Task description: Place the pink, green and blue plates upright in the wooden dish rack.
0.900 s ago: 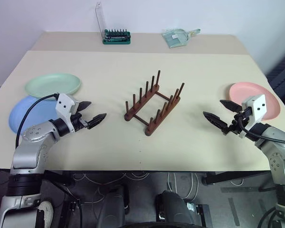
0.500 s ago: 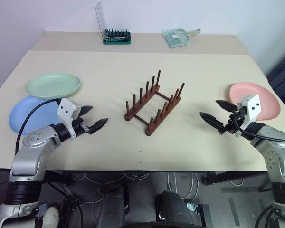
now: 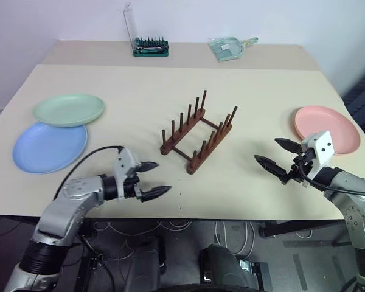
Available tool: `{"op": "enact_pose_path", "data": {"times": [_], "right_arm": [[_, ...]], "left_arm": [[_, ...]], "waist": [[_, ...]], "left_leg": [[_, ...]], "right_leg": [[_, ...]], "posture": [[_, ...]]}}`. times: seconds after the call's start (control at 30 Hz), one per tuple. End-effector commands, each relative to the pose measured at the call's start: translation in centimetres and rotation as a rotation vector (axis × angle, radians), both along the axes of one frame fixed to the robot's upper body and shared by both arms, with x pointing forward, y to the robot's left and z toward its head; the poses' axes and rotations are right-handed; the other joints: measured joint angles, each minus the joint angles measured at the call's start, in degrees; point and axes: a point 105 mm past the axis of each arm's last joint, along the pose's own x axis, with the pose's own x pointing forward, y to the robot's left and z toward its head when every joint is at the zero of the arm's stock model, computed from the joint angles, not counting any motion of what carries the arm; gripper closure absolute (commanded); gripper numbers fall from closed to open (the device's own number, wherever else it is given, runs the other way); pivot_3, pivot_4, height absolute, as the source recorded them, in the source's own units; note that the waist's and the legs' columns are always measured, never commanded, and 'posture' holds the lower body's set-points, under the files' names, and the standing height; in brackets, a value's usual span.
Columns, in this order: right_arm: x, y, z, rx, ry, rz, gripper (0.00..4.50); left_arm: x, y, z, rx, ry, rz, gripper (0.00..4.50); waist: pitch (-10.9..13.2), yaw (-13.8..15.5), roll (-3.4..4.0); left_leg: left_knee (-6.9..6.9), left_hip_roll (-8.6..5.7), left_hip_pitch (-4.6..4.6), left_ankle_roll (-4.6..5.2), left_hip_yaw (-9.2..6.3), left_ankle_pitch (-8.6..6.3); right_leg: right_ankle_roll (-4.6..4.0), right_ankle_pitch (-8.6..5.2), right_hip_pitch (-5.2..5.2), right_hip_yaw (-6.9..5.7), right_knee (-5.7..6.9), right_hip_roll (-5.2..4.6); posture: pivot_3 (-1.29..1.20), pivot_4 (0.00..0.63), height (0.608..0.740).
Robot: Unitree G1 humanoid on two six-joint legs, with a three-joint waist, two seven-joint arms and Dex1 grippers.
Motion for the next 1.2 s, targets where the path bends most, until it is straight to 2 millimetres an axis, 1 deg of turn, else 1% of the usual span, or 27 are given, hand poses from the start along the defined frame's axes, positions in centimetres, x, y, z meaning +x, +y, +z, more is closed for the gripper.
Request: {"op": "enact_pose_path", "data": {"times": [0.03, 0.13, 0.3, 0.37, 0.43, 0.53, 0.7, 0.73, 0.77, 0.83, 0.87, 0.93, 0.97, 1.2], "right_arm": [[-0.8, 0.0, 1.1, 0.014, -0.058, -0.026, 0.04], [-1.4, -0.1, 0.8, 0.026, -0.059, -0.050, 0.04], [-1.7, -0.3, 0.5, 0.035, -0.059, -0.068, 0.04], [-1.7, -0.3, 0.4, 0.035, -0.059, -0.070, 0.04], [-1.5, -0.3, 0.4, 0.037, -0.062, -0.073, 0.04], [-1.3, -0.2, 0.2, 0.042, -0.065, -0.070, 0.04], [-1.1, -0.1, -0.1, 0.048, -0.067, -0.065, 0.04], [-1.0, -0.1, 0.0, 0.049, -0.069, -0.064, 0.00], [-1.0, -0.1, 0.0, 0.050, -0.070, -0.063, 0.00], [-0.9, -0.1, 0.0, 0.050, -0.075, -0.062, 0.00], [-0.9, -0.1, 0.0, 0.050, -0.077, -0.061, 0.00], [-0.9, -0.1, 0.0, 0.050, -0.079, -0.061, 0.00], [-0.9, -0.1, 0.0, 0.050, -0.080, -0.060, 0.00], [-1.2, 0.1, 0.0, 0.049, -0.083, -0.058, 0.00]], "left_arm": [[0.8, -2.8, -0.5, 0.019, -0.027, -0.028, 0.00], [1.8, -4.7, -1.0, 0.023, -0.022, -0.015, 0.00], [2.3, -6.6, -1.7, 0.022, -0.006, -0.002, 0.00], [2.6, -6.7, -1.9, 0.025, -0.004, 0.020, 0.00], [3.4, -6.7, -2.2, 0.035, -0.014, 0.068, 0.00], [4.5, -6.3, -2.6, 0.060, -0.036, 0.147, 0.00], [5.7, -5.3, -3.3, 0.095, -0.051, 0.239, 0.00], [5.8, -5.2, -3.4, 0.094, -0.054, 0.250, 0.54], [5.9, -5.1, -3.4, 0.093, -0.056, 0.258, 0.84], [6.2, -4.9, -3.5, 0.095, -0.062, 0.276, 1.74], [6.4, -4.9, -3.5, 0.095, -0.066, 0.282, 2.31], [6.6, -4.7, -3.5, 0.096, -0.072, 0.295, 3.32], [6.7, -4.7, -3.6, 0.098, -0.076, 0.299, 3.72], [7.0, -3.9, -3.8, 0.135, -0.111, 0.291, 3.74]], "waist": [[-0.04, 0.10, 0.07], [-0.09, 0.28, 0.15], [-0.13, 0.01, 0.22], [-0.15, 0.11, 0.25], [-0.17, 0.16, 0.27], [-0.20, 0.16, 0.31], [-0.26, -0.12, 0.40], [-0.28, -0.15, 0.43], [-0.29, -0.16, 0.45], [-0.30, -0.14, 0.45], [-0.30, -0.12, 0.45], [-0.31, -0.04, 0.45], [-0.34, 0.00, 0.49], [-0.37, -0.07, 0.53]], "left_leg": [[0.01, -0.01, 0.01, 0.01, -0.02, 0.00], [0.07, -0.04, 0.01, 0.05, -0.01, -0.02], [0.07, -0.03, 0.03, 0.02, -0.01, 0.00], [0.08, -0.03, 0.08, 0.04, -0.01, -0.01], [0.08, -0.04, 0.14, 0.08, -0.01, -0.04], [0.08, -0.04, 0.15, 0.08, -0.01, -0.04], [0.04, -0.03, 0.35, 0.09, -0.01, -0.04], [0.02, -0.03, 0.44, 0.09, 0.00, -0.05], [0.01, -0.03, 0.46, 0.11, 0.00, -0.06], [-0.01, -0.03, 0.46, 0.12, 0.00, -0.07], [-0.01, -0.03, 0.46, 0.12, 0.00, -0.07], [-0.01, -0.03, 0.46, 0.12, 0.00, -0.07], [-0.01, -0.03, 0.46, 0.12, 0.00, -0.07], [-0.02, -0.03, 0.49, 0.12, 0.00, -0.08]], "right_leg": [[0.00, 0.00, 0.02, -0.01, 0.01, 0.00], [0.01, 0.00, 0.06, -0.01, 0.00, 0.00], [0.02, -0.01, 0.04, 0.00, 0.01, 0.04], [0.02, -0.01, 0.10, 0.00, 0.01, 0.04], [0.02, -0.01, 0.15, 0.00, 0.01, 0.02], [0.02, -0.01, 0.17, 0.00, 0.01, 0.02], [0.02, -0.01, 0.31, 0.01, 0.01, 0.03], [0.02, -0.01, 0.36, 0.03, 0.00, 0.02], [0.02, -0.01, 0.38, 0.04, 0.00, 0.02], [0.01, -0.02, 0.38, 0.05, 0.00, 0.02], [0.01, -0.02, 0.38, 0.05, 0.00, 0.02], [0.01, -0.01, 0.38, 0.05, -0.01, 0.01], [0.01, -0.02, 0.39, 0.05, -0.01, 0.01], [0.01, -0.01, 0.42, 0.05, -0.02, 0.00]], "posture": [[0.00, 0.150, 0.732], [0.00, 0.150, 0.732], [0.00, 0.150, 0.732], [0.00, 0.150, 0.732], [0.00, 0.150, 0.732], [0.00, 0.150, 0.732], [0.00, 0.150, 0.732], [0.00, 0.150, 0.732], [0.00, 0.150, 0.732], [0.00, 0.150, 0.732], [0.00, 0.150, 0.732], [0.00, 0.150, 0.732], [0.00, 0.150, 0.732], [0.00, 0.150, 0.732]]}}
